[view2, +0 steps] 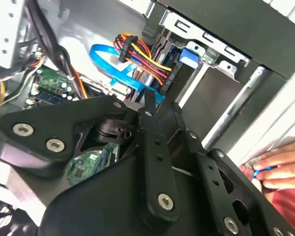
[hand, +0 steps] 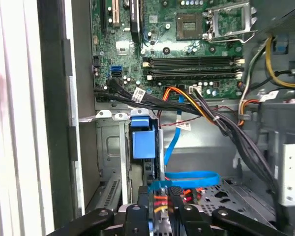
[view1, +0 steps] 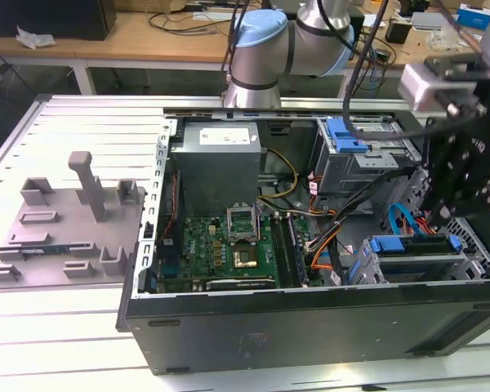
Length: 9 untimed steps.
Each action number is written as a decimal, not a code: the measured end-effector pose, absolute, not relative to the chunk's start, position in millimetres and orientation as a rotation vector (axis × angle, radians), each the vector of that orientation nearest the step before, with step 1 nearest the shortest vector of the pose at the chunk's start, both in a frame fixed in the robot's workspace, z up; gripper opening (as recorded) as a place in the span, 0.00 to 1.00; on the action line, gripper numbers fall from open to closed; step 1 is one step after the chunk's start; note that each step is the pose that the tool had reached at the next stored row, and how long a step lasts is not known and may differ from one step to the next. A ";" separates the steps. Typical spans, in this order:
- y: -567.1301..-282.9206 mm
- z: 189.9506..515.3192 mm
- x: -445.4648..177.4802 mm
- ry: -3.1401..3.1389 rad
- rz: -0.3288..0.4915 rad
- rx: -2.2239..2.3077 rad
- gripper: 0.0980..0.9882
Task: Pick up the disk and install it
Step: 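Insert the second disk wire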
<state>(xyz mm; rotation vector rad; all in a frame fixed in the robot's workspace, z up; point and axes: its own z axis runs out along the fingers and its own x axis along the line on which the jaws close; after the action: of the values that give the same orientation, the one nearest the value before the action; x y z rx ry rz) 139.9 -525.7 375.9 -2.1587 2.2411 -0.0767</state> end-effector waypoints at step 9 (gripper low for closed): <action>-519.9 384.1 139.9 2.243 -0.079 -2.158 0.01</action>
<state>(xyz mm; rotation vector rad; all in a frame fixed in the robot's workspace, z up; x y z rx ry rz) 139.9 -519.9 384.1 -2.1584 2.2433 -0.0789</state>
